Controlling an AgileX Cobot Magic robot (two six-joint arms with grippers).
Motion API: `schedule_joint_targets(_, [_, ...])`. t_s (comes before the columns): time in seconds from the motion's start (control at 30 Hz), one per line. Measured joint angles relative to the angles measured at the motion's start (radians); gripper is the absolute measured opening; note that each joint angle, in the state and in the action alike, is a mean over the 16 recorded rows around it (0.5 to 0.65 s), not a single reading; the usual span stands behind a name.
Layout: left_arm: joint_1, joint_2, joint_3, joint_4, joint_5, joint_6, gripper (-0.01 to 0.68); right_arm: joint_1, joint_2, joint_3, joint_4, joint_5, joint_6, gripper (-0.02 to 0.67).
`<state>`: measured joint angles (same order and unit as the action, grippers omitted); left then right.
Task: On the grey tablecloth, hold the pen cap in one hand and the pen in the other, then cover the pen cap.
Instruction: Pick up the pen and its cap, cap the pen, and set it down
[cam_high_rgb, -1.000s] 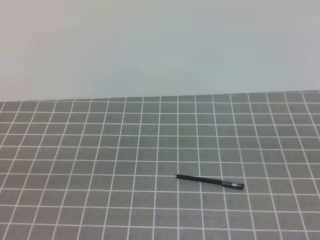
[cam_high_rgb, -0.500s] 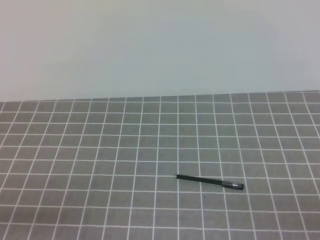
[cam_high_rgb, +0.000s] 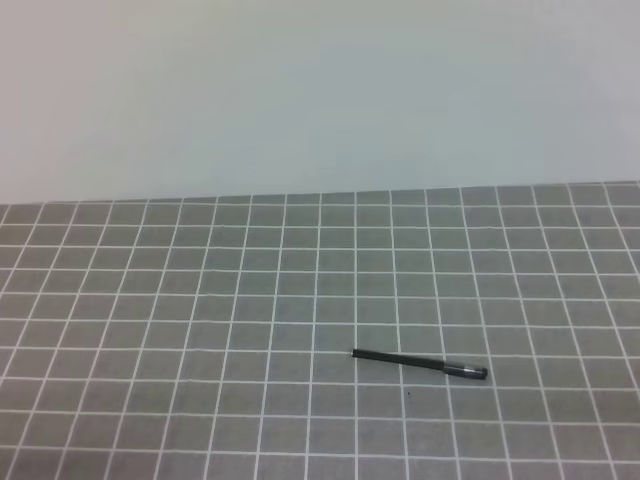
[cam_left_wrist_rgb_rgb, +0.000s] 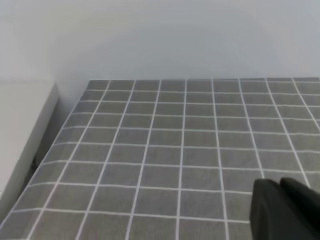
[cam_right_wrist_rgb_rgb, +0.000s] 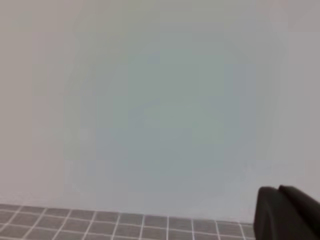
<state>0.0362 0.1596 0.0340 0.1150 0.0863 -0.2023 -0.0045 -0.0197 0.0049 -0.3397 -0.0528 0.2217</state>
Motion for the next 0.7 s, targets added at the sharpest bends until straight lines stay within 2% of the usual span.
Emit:
schedule_joint_targets(0.17, [0.0, -0.104, 0.009, -0.013, 0.104, -0.004, 0.0, -0.004, 0.0, 0.0, 0.088, -0.02, -0.07, -0.002])
schedule_joint_targets(0.37, [-0.001, -0.179, 0.009, -0.027, 0.199, -0.008, 0.0, -0.03, 0.0, 0.0, 0.173, 0.04, -0.135, -0.002])
schedule_joint_targets(0.7, [-0.002, -0.188, 0.008, -0.032, 0.227, -0.007, 0.0, -0.056, -0.001, 0.0, 0.188, 0.15, -0.115, -0.002])
